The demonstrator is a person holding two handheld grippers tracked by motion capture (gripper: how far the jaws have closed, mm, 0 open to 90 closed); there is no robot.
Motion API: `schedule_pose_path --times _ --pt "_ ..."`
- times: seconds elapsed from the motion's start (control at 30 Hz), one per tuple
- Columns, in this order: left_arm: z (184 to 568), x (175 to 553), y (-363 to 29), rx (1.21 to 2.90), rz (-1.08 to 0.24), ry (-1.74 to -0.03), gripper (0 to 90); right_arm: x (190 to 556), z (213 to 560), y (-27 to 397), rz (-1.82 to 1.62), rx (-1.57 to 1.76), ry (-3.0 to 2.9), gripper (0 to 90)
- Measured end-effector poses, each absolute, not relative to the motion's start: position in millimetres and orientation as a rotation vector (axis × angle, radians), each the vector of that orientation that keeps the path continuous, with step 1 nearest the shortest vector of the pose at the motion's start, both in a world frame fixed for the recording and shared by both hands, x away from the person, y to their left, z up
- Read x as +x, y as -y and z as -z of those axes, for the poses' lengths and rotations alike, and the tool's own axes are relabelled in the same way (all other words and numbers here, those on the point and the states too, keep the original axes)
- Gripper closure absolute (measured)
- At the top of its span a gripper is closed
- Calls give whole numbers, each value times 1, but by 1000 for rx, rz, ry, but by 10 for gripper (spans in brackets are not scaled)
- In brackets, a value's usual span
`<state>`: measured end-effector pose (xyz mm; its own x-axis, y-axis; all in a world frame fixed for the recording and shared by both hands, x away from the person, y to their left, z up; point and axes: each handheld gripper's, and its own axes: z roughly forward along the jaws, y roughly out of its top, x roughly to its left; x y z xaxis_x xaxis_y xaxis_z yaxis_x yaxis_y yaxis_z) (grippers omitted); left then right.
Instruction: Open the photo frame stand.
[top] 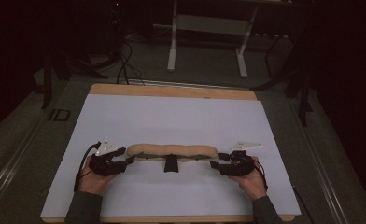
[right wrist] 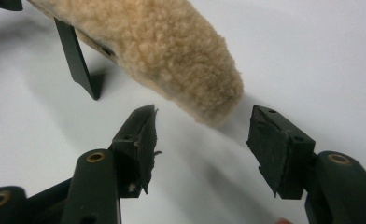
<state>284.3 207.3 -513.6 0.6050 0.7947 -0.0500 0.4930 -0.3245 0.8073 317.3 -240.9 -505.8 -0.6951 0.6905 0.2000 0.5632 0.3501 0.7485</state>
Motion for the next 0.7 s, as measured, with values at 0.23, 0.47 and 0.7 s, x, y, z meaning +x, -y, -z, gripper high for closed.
schedule_pose_path --times 0.23,0.47,0.7 --pt "510 280 -215 1956 -459 -1014 480 317 504 241 -1308 1134 -2448 390" --pt "509 280 -223 1956 -427 -1017 481 317 501 242 -1353 1140 -2436 337" --pt "508 276 -235 1925 -397 -1026 491 316 500 243 -1342 1129 -2415 342"
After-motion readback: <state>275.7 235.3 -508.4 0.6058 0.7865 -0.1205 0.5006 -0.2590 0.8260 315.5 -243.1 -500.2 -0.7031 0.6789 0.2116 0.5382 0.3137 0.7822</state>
